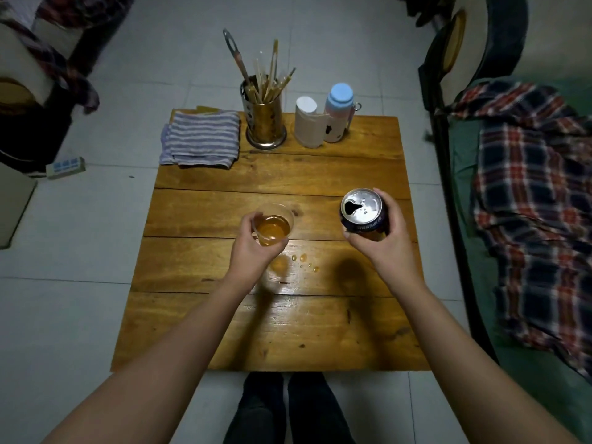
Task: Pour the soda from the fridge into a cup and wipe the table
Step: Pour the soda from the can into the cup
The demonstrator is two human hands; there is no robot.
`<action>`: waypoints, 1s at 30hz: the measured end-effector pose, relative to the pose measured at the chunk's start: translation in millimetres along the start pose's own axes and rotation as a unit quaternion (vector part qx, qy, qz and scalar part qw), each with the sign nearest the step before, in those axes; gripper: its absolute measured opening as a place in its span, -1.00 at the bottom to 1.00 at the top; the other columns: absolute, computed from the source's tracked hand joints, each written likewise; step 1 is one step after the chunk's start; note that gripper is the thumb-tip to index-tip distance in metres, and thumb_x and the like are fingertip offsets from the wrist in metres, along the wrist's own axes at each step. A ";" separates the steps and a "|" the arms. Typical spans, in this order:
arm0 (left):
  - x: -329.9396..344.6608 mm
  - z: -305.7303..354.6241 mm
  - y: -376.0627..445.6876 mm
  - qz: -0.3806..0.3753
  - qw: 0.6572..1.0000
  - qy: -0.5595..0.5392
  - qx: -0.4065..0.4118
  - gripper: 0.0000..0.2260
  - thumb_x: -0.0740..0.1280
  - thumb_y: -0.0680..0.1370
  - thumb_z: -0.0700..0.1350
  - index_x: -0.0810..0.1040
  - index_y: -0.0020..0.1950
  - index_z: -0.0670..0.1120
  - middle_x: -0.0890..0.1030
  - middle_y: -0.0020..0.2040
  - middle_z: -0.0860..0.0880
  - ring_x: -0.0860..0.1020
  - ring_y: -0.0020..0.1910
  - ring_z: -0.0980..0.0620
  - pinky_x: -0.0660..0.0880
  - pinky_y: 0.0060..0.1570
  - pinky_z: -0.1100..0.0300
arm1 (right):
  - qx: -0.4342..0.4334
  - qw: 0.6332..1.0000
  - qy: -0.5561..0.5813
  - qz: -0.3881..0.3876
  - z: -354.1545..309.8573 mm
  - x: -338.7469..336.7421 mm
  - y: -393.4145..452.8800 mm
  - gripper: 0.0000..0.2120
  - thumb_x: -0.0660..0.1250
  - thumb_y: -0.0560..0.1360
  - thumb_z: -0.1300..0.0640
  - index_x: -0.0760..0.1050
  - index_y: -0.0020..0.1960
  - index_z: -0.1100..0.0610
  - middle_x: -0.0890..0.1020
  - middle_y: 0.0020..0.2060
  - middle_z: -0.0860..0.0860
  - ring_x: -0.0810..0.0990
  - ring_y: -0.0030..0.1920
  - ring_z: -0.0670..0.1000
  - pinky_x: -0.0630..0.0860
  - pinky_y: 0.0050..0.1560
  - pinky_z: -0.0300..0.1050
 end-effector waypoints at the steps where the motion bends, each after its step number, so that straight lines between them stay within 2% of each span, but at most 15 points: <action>1: 2.5 -5.7 5.0 0.000 1.000 -0.003 -0.006 -0.38 0.52 0.34 -0.16 0.32 0.32 -0.08 0.45 0.14 0.04 0.41 0.12 0.11 0.31 0.06 0.29 | 0.004 1.000 0.004 0.003 5.2 2.0 2.5 -0.27 0.53 0.27 0.19 0.27 0.31 -0.12 0.36 0.32 -0.04 0.34 0.32 -0.07 0.32 0.28 -0.23; 5: 14.8 -31.2 27.3 0.003 1.000 -0.004 -0.018 -0.36 0.52 0.34 -0.17 0.31 0.34 -0.09 0.45 0.17 0.02 0.42 0.15 0.09 0.33 0.09 0.28 | 0.020 1.000 0.001 0.007 24.5 9.9 12.9 -0.29 0.54 0.26 0.20 0.27 0.27 -0.09 0.41 0.28 -0.03 0.39 0.27 -0.07 0.35 0.29 -0.18; 9: 28.4 -59.7 48.2 0.007 1.000 -0.003 -0.028 -0.34 0.54 0.31 -0.14 0.32 0.33 -0.08 0.47 0.24 -0.05 0.45 0.19 0.03 0.39 0.18 0.18 | 0.030 1.000 -0.005 0.003 43.4 16.6 21.3 -0.30 0.53 0.26 0.20 0.25 0.25 -0.12 0.41 0.26 -0.04 0.39 0.25 -0.08 0.36 0.29 -0.17; 13: 41.6 -77.7 62.5 -0.003 0.999 -0.011 -0.032 -0.35 0.53 0.31 -0.19 0.32 0.33 -0.07 0.46 0.21 -0.02 0.44 0.16 0.05 0.39 0.15 0.18 | 0.036 0.999 -0.009 0.000 62.0 25.2 29.3 -0.30 0.54 0.25 0.19 0.26 0.24 -0.13 0.43 0.25 -0.05 0.40 0.27 -0.07 0.35 0.33 -0.10; 17: 50.5 -91.0 72.6 0.002 0.999 -0.008 -0.034 -0.34 0.53 0.31 -0.20 0.33 0.33 -0.09 0.46 0.13 0.04 0.45 0.12 0.08 0.35 0.07 0.25 | 0.044 0.999 -0.006 -0.003 74.6 33.1 33.7 -0.30 0.54 0.25 0.21 0.25 0.23 -0.12 0.43 0.15 -0.17 0.40 0.24 -0.12 0.33 0.32 -0.18; 20: 54.6 -102.6 78.3 0.003 0.999 -0.009 -0.040 -0.36 0.53 0.31 -0.21 0.34 0.31 -0.07 0.47 0.11 0.05 0.47 0.13 0.04 0.39 0.11 0.19 | 0.044 0.999 0.000 -0.007 79.8 37.8 35.4 -0.31 0.54 0.26 0.23 0.25 0.21 -0.13 0.42 0.09 -0.27 0.41 0.20 -0.16 0.34 0.30 -0.19; 23: 56.3 -112.0 82.6 0.005 0.999 -0.011 -0.047 -0.34 0.54 0.30 -0.22 0.34 0.33 -0.09 0.49 0.12 0.03 0.48 0.16 0.01 0.41 0.17 0.17 | 0.052 0.999 0.006 -0.011 85.2 40.8 36.3 -0.30 0.53 0.26 0.24 0.25 0.22 -0.14 0.43 0.11 -0.26 0.42 0.22 -0.14 0.36 0.30 -0.16; 27: 58.4 -115.5 84.0 0.009 0.999 -0.001 -0.049 -0.34 0.54 0.30 -0.19 0.33 0.33 -0.07 0.49 0.12 0.04 0.46 0.13 0.06 0.36 0.09 0.22 | 0.054 0.998 -0.005 -0.013 89.9 42.5 35.9 -0.29 0.53 0.26 0.24 0.25 0.27 -0.10 0.45 0.20 -0.12 0.41 0.26 -0.11 0.36 0.33 -0.10; 30: 59.8 -118.1 86.0 0.014 0.999 -0.006 -0.045 -0.35 0.55 0.29 -0.17 0.35 0.31 -0.06 0.52 0.13 0.02 0.49 0.13 0.04 0.38 0.07 0.23 | 0.056 0.998 -0.009 -0.017 91.0 42.9 35.5 -0.28 0.53 0.26 0.23 0.25 0.28 -0.09 0.44 0.23 -0.10 0.39 0.26 -0.12 0.34 0.32 -0.15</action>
Point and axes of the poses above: each hand's wrist, its own y-axis towards the middle knuckle, its own x-axis out of the palm, z = x × y, the point moved 8 cm from there along y, towards the middle knuckle
